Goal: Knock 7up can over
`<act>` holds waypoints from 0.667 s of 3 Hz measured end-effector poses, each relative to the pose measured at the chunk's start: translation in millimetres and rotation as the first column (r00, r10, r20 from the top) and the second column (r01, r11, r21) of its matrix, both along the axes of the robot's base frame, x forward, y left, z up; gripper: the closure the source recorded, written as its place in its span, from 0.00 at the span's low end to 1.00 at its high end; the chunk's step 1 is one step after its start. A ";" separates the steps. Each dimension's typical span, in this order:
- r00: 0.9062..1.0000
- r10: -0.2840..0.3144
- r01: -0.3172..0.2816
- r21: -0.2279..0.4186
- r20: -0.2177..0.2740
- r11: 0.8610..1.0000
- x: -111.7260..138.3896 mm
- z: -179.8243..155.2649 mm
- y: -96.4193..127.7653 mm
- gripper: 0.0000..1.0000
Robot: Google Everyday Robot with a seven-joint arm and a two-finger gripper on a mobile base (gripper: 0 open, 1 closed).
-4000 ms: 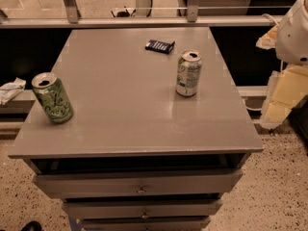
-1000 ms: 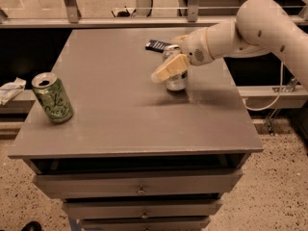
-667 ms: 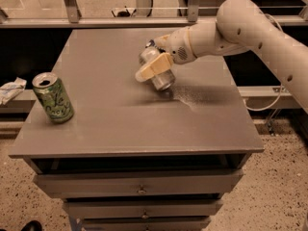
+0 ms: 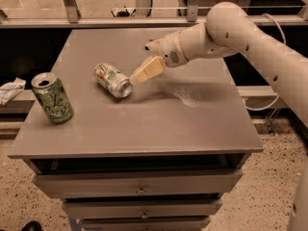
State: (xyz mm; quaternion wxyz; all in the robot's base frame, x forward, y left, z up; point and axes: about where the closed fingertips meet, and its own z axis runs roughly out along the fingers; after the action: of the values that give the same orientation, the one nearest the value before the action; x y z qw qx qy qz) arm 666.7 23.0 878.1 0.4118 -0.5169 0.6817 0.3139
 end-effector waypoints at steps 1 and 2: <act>1.000 -0.008 0.008 -0.008 0.017 1.000 3.9 3.2 -10.1 0.00; 0.999 -0.019 0.020 -0.022 0.046 1.000 10.0 10.5 -26.5 0.00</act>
Offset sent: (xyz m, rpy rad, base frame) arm 0.0189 -0.0546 0.0234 -0.0421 -0.0898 -0.0454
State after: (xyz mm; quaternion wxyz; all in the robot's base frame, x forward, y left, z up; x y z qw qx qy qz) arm 676.7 -3.5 888.7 0.4246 -0.5219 0.6806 0.2902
